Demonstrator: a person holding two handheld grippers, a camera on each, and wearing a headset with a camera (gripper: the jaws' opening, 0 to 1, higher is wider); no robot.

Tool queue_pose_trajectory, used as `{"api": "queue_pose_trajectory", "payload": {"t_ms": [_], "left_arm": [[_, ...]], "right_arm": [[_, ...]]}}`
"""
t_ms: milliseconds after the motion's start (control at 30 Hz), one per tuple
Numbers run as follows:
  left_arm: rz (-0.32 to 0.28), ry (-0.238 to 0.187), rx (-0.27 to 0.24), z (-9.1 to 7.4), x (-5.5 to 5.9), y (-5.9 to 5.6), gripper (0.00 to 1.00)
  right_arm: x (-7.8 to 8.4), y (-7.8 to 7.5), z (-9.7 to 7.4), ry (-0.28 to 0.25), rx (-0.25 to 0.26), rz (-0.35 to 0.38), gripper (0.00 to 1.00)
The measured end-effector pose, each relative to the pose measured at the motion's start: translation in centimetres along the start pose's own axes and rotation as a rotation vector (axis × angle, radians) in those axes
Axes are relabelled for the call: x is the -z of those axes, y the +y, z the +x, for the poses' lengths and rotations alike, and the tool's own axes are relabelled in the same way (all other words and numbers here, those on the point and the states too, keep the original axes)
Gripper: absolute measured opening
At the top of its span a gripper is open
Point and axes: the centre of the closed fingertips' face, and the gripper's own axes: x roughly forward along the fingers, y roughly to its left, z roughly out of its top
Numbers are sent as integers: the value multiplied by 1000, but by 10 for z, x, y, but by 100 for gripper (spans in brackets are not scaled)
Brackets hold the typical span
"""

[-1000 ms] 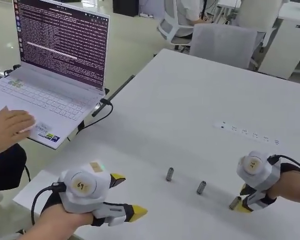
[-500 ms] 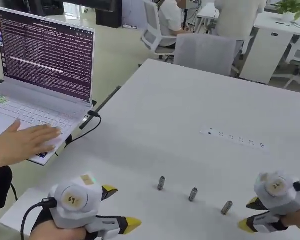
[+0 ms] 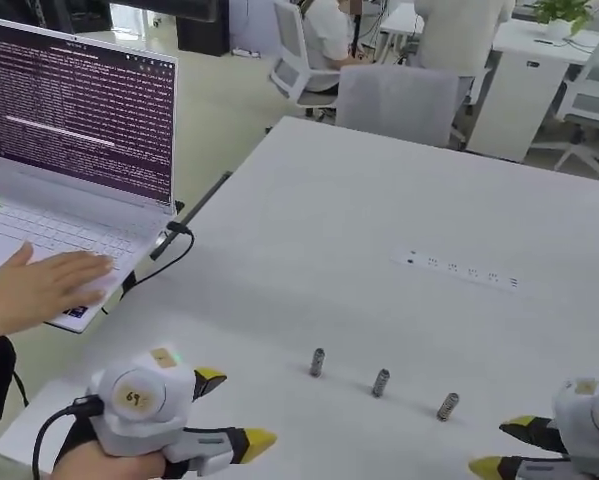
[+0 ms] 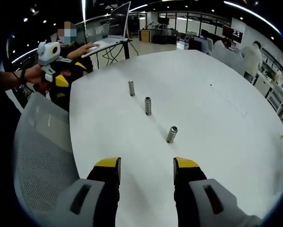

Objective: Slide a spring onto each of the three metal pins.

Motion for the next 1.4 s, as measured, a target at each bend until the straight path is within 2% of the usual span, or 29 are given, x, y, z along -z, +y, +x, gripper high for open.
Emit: {"api": "queue_pose_trajectory", "payload": {"t_ms": [167,567,800,867,900,1000,1167,1400], "left_arm": [[0,-2,-5,-2,-1,2,56],[-1,-15,-9,-4,-6,2,57],[-2,-24,-14,-9,-8,3,58],[-4,-27,-13,-10,-8,3,59],[-8,-32,-15,-11,-9,2,59],[-15,-36,-14,-12,-9,1,60],[-17,-36,-10,-12,-8,-3,62],[-27,-54,-10,-12,-13,-7,64]], "right_arm": [[3,6,-5,-21,3,23,44],[-5,12,-31,-175,48,133,53],[4,25,-42,-213,56,175,59],[4,28,-45,-237,53,199,58],[2,32,-47,-266,46,227,60],[4,37,-48,-272,45,234,67],[9,42,-49,-272,47,248,73],[10,44,-50,-283,55,243,78]]}}
